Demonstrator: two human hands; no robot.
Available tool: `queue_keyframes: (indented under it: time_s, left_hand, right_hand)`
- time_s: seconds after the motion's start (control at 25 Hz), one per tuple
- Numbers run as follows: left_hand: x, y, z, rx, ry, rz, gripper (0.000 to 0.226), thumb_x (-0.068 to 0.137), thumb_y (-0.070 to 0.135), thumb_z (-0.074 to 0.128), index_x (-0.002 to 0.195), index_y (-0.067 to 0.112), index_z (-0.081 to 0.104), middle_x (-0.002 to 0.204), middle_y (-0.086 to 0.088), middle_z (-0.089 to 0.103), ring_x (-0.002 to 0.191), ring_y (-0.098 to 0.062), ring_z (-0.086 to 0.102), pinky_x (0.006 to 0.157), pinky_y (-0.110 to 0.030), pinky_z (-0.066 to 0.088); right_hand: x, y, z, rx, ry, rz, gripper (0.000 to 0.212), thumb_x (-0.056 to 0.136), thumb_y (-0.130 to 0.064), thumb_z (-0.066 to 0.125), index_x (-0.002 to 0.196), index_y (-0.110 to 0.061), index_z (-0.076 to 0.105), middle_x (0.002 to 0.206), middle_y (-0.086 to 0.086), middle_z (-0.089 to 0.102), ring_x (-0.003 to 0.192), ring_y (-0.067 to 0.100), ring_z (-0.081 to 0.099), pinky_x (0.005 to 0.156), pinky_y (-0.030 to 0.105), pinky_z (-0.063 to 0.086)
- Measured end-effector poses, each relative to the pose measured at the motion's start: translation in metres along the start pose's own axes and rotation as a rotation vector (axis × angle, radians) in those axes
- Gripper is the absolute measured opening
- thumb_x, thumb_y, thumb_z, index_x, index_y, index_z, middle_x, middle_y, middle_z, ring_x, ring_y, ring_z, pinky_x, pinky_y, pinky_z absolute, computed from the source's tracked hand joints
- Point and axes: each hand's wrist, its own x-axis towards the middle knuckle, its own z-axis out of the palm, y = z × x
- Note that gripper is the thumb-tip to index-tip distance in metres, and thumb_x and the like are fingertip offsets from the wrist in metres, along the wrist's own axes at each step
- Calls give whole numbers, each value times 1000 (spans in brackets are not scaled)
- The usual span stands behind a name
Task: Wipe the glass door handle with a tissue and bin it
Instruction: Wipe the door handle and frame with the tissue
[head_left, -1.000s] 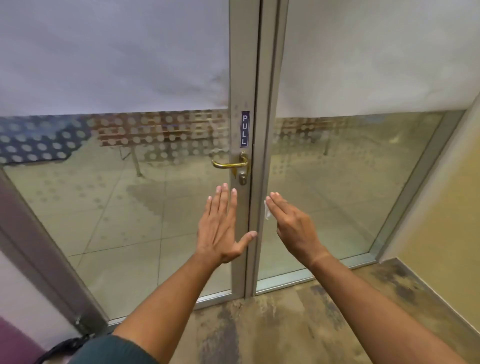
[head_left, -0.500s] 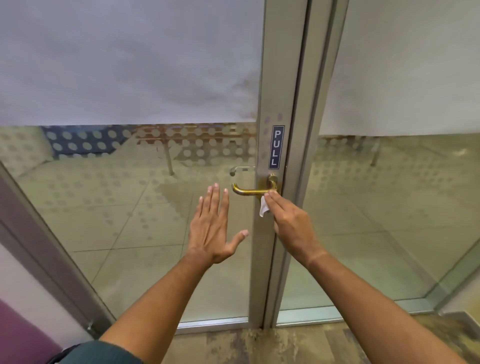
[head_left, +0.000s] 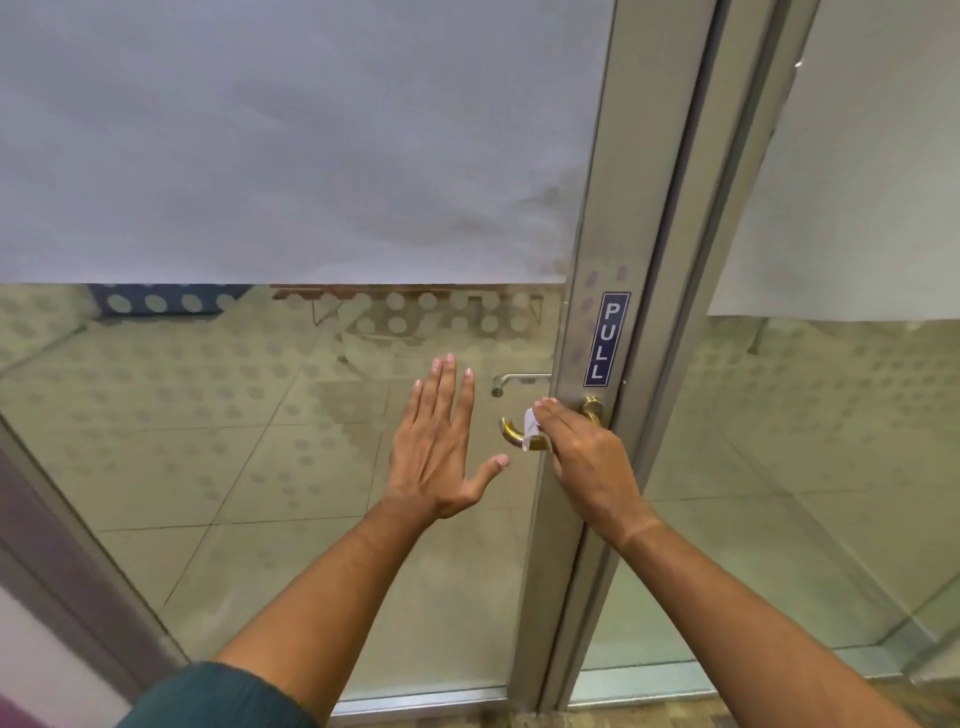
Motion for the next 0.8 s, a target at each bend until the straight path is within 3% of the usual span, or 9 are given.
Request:
queue_keyframes:
  time_s: [0.2,0.44,0.6,0.68,0.8]
  left_hand:
    - [13,-19,12,39,78,77,99,92,72,23,159,2,5,166,-23,-7,155,-33,-6,126,-50,4]
    - [35,-23,33,32,169,114,85,96,57,30,158,0,15,166,-23,2,155,-36,5,125,-49,7]
    - [49,-28,32,101,262,99,78,96,44,34,158,3,11,166,-21,1,154,-35,4,126,-47,3]
    - [57,-30,32,140,297,93,75,97,41,35,158,5,9,165,-18,-3,154,-31,-1,126,-46,-2]
    - [65,-33,37,168,342,84,74,99,41,33,157,8,4,163,-13,-25,153,-26,-19,125,-43,-10]
  right_hand:
    - [12,-10,13,-18,2,50,53,61,17,77,112,4,69,111,20,71,100,31,71,77,42,59]
    - [25,-11,27,9,-100,154,41,75,10,71,115,1,69,116,18,69,108,30,67,88,43,57]
    - [33,-21,34,44,-105,167,32,81,1,66,114,-2,69,115,16,70,108,28,68,88,39,57]
    - [36,-23,39,45,-118,189,29,86,-5,63,114,-5,70,116,14,71,106,27,68,85,39,58]
    - [38,-30,44,9,-198,190,32,90,-13,55,120,-10,67,121,11,68,105,25,68,79,37,59]
